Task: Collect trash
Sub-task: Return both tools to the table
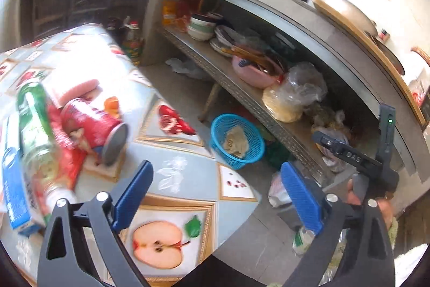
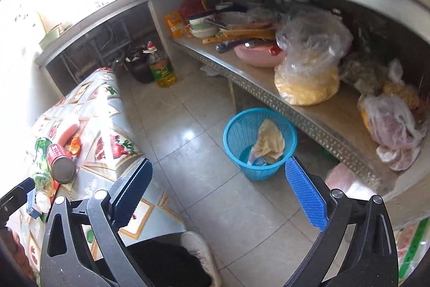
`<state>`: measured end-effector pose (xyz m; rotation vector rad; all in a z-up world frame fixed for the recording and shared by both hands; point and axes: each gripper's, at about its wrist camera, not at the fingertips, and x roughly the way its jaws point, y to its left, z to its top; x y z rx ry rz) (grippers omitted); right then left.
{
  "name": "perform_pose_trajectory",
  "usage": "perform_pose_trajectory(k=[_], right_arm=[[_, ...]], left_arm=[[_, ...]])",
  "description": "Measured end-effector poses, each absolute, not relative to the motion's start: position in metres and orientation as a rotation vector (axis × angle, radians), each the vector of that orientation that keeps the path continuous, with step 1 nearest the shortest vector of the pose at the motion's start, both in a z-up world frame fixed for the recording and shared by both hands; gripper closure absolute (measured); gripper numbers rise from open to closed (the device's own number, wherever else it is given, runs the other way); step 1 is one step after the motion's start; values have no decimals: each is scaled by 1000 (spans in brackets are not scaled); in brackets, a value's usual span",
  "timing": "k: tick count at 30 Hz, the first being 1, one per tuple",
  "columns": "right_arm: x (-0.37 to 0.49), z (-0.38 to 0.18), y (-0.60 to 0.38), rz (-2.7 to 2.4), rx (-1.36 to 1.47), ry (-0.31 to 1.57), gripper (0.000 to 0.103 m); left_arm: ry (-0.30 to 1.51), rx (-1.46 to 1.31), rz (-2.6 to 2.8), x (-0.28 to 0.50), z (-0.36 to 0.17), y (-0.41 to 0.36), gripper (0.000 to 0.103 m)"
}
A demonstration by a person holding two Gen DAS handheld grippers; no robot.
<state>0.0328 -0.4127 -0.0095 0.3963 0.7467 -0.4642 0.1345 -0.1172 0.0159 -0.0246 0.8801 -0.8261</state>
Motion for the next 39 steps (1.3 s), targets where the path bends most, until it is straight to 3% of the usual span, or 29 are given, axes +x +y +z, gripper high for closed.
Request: perform_pose_trajectory(k=[8,20,39], right_arm=[[44,11,-362,-546,141,750,8],[57,47,-320,-430,45,676,8],[61,50,-284,-192,119,679,8]], left_arm=[[823,35,-698,127,22,-75,6],[764,-61,-651,110,46,-24,6],[664,-28,-608,85,51,-2,6]])
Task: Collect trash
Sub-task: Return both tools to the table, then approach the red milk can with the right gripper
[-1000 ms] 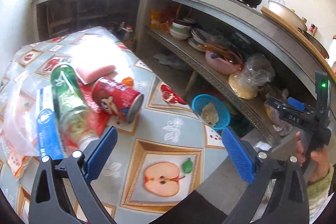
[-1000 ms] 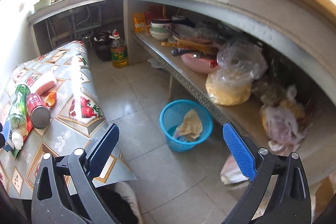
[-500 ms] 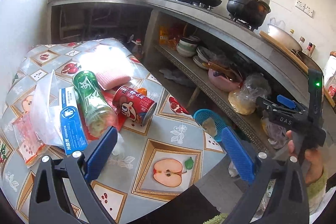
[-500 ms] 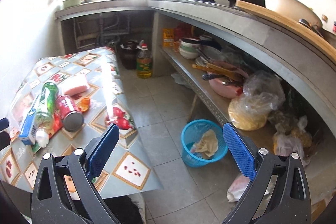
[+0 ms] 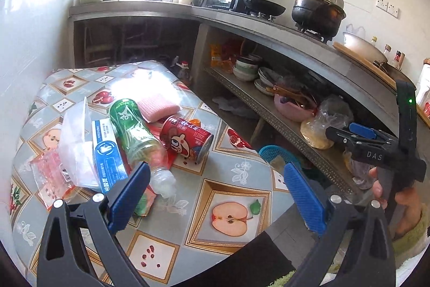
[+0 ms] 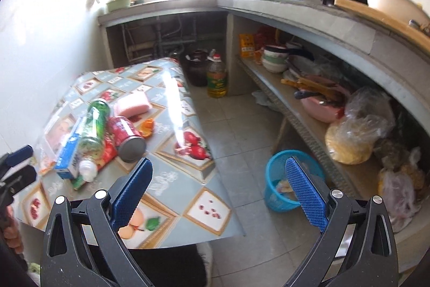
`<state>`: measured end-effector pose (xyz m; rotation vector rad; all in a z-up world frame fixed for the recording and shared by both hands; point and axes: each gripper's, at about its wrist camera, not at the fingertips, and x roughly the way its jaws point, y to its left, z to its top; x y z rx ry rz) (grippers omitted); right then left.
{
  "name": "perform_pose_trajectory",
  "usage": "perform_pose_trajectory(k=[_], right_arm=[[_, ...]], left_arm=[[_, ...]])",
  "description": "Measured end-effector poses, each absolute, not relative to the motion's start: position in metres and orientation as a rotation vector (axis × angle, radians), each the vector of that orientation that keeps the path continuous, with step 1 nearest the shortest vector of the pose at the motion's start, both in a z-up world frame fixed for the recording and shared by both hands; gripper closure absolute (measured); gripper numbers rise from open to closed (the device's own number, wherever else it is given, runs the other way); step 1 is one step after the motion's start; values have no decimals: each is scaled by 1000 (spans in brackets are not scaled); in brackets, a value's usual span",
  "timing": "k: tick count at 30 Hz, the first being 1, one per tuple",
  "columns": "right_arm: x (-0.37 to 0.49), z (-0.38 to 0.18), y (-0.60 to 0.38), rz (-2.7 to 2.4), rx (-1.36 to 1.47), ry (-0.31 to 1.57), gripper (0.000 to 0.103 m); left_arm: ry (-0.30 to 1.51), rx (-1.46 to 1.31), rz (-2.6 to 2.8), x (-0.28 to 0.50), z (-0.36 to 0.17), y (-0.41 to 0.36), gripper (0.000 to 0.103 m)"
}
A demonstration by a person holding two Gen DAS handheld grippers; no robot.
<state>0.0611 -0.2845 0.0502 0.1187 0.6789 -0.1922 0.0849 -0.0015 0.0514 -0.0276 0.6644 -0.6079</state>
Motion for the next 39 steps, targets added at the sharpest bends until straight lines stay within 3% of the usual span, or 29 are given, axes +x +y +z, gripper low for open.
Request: perform_pose_trajectory(k=[14,17,24,33,39], right_arm=[[120,32,-251,81,278,718,8],[142,26,-242,170,307,743,12],[201,1,-218,315,341,852,26],[256,-22,-186,404,214,975,27],[278,-39,-175,411,153,1057,38]], left_arm=[[730,-102,-575,111,20,33,6],[733,-121,-582,119,17,41,6],[760,-182,-510,145,14,68,21],[776,-262,-458,170,16,98,39],[796,-261,-578,167,13,75,45]])
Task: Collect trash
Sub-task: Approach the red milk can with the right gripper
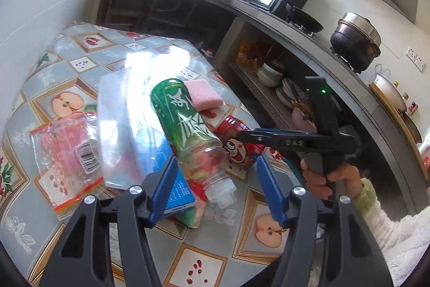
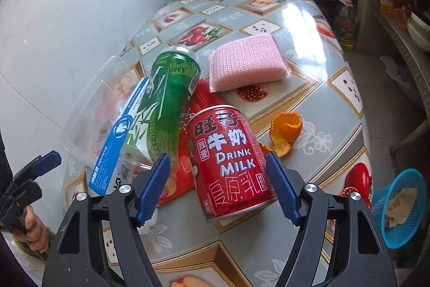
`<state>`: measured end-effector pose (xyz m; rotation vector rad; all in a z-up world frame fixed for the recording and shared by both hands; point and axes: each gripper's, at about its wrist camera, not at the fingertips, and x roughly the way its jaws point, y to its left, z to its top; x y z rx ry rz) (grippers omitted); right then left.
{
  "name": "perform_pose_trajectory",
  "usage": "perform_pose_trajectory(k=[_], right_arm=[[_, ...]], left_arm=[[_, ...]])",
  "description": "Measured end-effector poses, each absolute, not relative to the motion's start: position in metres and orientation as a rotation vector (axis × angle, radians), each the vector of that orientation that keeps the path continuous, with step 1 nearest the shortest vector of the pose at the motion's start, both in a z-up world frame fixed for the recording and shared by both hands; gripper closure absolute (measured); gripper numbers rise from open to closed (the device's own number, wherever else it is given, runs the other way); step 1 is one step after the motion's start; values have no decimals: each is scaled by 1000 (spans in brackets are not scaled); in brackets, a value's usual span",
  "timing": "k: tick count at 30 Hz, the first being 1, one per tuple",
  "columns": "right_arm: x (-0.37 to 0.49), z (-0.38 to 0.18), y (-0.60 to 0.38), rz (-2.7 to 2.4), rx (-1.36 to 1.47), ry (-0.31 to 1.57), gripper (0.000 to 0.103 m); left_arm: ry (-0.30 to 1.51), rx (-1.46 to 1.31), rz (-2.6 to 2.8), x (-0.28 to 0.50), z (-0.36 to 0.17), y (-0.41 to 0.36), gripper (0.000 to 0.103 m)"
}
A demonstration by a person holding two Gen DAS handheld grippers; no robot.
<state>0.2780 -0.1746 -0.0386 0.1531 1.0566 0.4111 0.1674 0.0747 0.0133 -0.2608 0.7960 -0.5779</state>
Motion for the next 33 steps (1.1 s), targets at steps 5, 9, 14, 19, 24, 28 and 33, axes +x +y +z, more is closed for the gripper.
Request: perform_pose_trajectory(k=[5,9,14,19,24,28,33], right_arm=[[279,-40,-178,402,168,1081,50],[279,-40,-179,403,175,1086,50],[294,-45,-167,435,123,1111,40],[308,-56,-164,482,134,1155,40],[301,-56,-167,496,146,1171,41],[287,-56,-181,454,182,1182,41],[261,-56,-204,418,251,1189,41]], left_arm=[[805,-287,-636,172,16,59,47],[799,-260,-651,186,30,49,47],[819,-243,-684,204,48,41,47],[860,-215,-670,218,56,36,47],[888,-102,-637,245,74,26,45],[919,27,-677,285,86,-1,28],[967,331,-760,336,62,-57,9]])
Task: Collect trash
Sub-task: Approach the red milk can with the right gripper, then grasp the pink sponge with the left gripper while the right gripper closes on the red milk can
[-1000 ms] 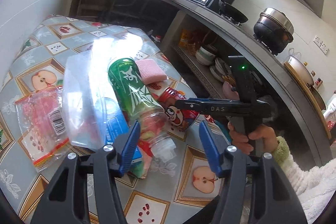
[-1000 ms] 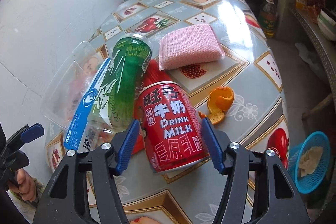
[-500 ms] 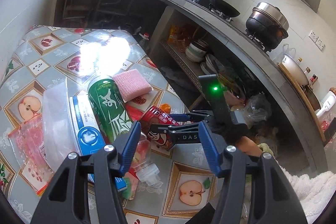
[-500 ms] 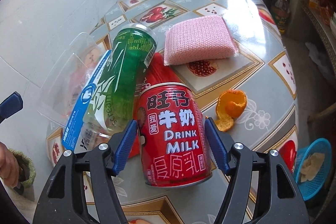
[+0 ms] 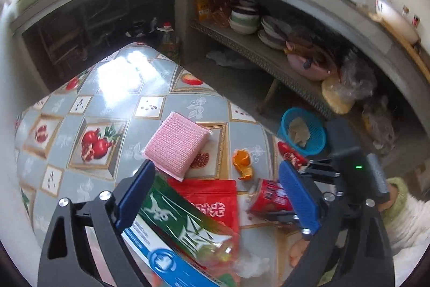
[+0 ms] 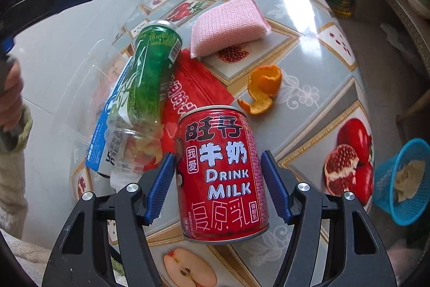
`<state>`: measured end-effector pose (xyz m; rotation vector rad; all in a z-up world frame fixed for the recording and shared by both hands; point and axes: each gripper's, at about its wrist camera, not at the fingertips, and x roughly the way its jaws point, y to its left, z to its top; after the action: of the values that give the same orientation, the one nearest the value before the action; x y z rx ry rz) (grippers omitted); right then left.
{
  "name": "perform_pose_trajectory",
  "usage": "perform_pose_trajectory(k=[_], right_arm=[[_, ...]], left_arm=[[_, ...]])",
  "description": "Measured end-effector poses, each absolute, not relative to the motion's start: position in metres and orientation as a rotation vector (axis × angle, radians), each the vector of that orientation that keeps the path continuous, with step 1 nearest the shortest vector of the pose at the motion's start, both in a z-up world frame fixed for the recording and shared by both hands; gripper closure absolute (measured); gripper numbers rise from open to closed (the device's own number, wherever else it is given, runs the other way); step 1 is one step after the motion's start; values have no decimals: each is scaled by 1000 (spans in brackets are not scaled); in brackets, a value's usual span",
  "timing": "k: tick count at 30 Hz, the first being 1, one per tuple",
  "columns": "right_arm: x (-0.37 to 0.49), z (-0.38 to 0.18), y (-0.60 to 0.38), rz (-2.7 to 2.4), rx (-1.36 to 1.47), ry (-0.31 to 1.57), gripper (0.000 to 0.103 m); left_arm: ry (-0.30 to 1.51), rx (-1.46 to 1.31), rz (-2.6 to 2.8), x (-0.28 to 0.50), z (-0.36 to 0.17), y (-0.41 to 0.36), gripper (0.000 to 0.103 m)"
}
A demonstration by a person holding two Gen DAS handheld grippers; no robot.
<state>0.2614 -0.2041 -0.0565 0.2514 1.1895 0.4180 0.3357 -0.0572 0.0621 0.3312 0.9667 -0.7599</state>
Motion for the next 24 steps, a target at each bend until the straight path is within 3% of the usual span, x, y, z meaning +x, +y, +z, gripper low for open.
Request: perform_pose_trajectory(k=[7,21,24], right_arm=[[229,-55,-221,391,286,1186,41],[213,-56,-232,374,321,1174,41],[211,-56,-233,370,321,1173,41]], left_arm=[[1048,738,-793,401,-15,-113,8],[1163,883,-819,435,-74,-129,8],[1160,893,-820,434,-76,-134,14]])
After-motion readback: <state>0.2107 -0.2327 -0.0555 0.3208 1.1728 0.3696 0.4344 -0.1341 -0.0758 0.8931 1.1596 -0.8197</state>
